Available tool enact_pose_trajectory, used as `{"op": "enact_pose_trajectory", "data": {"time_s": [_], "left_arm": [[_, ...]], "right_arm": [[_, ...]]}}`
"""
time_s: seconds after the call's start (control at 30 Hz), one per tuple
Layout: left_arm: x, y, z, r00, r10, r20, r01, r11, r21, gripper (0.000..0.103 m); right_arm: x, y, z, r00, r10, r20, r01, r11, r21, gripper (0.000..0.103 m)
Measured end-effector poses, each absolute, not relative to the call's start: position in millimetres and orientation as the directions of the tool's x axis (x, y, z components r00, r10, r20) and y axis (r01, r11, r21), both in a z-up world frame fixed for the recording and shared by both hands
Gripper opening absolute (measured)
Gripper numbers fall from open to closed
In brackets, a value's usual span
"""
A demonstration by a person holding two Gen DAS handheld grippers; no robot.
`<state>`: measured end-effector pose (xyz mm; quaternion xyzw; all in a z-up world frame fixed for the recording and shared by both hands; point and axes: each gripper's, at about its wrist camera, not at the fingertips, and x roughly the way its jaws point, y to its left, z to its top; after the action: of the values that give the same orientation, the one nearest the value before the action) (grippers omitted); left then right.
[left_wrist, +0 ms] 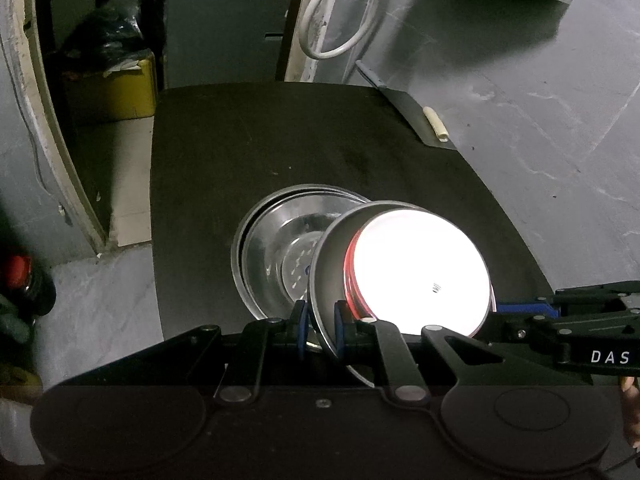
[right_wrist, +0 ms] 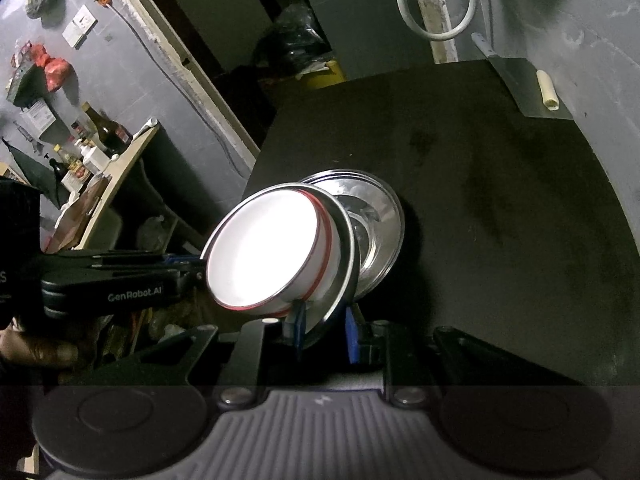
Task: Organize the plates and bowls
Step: 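Lower the bowl stack with both tools onto the blue-labelled steel plate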
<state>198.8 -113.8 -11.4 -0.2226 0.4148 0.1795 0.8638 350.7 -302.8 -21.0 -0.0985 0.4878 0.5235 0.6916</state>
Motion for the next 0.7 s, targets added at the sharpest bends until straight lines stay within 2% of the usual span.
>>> {"op": "enact_pose_trajectory", "data": {"time_s": [0.7], "left_arm": [[226, -90, -24, 0.576, 0.126, -0.808, -0.500, 0.836, -0.226, 0.012]], "right_arm": [[369, -290, -33, -0.032, 0.623, -0.781, -0.812, 0.439, 0.383, 0.024]]}}
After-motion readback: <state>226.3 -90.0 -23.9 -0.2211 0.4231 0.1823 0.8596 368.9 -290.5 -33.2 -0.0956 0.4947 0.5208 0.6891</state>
